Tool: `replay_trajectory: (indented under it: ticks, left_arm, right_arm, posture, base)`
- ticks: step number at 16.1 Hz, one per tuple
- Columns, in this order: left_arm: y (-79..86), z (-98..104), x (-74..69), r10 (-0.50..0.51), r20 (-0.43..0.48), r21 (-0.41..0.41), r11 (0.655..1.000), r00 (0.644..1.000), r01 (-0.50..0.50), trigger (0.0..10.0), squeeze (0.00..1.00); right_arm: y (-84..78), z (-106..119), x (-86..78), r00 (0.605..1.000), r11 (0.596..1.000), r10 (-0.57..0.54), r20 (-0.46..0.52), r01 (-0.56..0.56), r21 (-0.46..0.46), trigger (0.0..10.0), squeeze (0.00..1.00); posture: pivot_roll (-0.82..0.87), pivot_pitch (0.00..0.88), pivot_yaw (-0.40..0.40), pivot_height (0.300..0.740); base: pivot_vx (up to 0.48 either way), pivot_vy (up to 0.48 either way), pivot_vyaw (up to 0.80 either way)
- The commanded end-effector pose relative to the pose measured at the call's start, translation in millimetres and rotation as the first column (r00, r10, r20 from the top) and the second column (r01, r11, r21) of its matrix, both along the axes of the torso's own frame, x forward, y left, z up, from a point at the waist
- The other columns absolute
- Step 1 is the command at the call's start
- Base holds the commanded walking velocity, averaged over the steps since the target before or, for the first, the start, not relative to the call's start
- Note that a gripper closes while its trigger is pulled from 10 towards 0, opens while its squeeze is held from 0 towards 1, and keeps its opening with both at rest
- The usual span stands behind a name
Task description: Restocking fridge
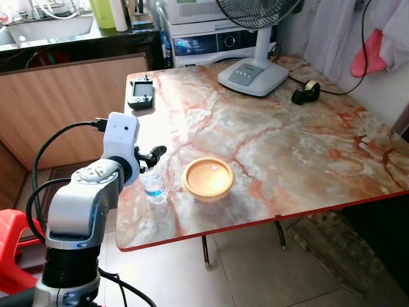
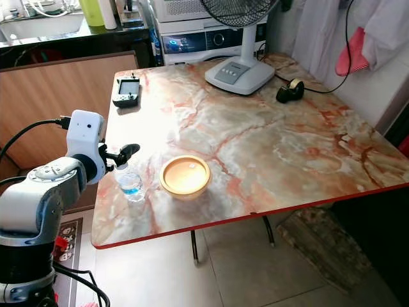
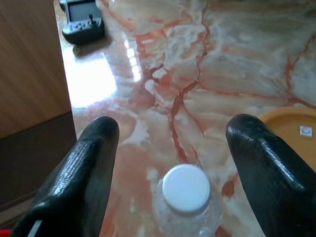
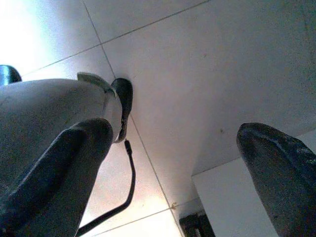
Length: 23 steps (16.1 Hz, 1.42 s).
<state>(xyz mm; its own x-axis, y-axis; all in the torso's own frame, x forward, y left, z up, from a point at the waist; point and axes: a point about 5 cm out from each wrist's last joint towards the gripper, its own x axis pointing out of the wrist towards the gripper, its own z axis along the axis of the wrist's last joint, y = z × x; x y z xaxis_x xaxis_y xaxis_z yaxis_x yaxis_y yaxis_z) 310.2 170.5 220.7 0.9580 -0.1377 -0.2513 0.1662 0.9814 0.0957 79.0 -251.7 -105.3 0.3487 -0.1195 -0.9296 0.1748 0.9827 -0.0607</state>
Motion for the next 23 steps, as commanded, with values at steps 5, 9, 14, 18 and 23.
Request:
replay_trajectory:
  ticks: [5, 9, 14, 18, 23]
  left_arm:
    - [-3.2, 7, -5.1, -0.043, -0.013, 0.025, 0.999, 0.999, 0.044, 10.0, 0.00]
    - [-15.5, 3, -5.5, -0.091, -0.020, 0.005, 0.996, 0.996, 0.091, 10.0, 0.00]
    - [-23.5, 3, -7.2, -0.116, -0.010, 0.005, 0.993, 0.993, 0.116, 10.0, 0.00]
    - [-25.7, 3, -6.7, -0.114, 0.001, 0.015, 0.993, 0.994, 0.114, 10.0, 0.00]
    - [-22.5, 9, -6.1, -0.107, 0.030, 0.022, 0.994, 0.994, 0.107, 10.0, 0.00]
  right_arm:
    - [-2.5, 1, -2.0, 0.988, 0.990, -0.134, 0.082, 0.137, -0.026, 10.0, 0.00]
    - [-3.1, 3, 0.5, 0.977, 0.986, -0.164, 0.134, 0.166, -0.008, 10.0, 0.00]
    - [-5.8, 7, 4.5, 0.969, 0.990, -0.136, 0.206, 0.140, -0.005, 10.0, 0.00]
    - [-6.1, 56, 125.2, 0.848, 0.999, -0.028, 0.529, 0.047, -0.021, 10.0, 0.00]
    - [-6.2, 75, 149.8, 0.759, 0.999, -0.047, 0.649, 0.043, 0.021, 10.0, 0.00]
  posture:
    - [0.20, 0.012, 0.022, 0.740]
    - [0.17, 0.010, 0.025, 0.740]
    - [0.17, 0.000, 0.016, 0.740]
    - [0.17, 0.002, 0.009, 0.740]
    - [0.18, 0.000, 0.008, 0.740]
  base:
    - [0.000, 0.000, 0.00]
    - [0.000, 0.000, 0.00]
    - [0.000, 0.000, 0.00]
    - [0.000, 0.000, 0.00]
    - [0.000, 0.000, 0.00]
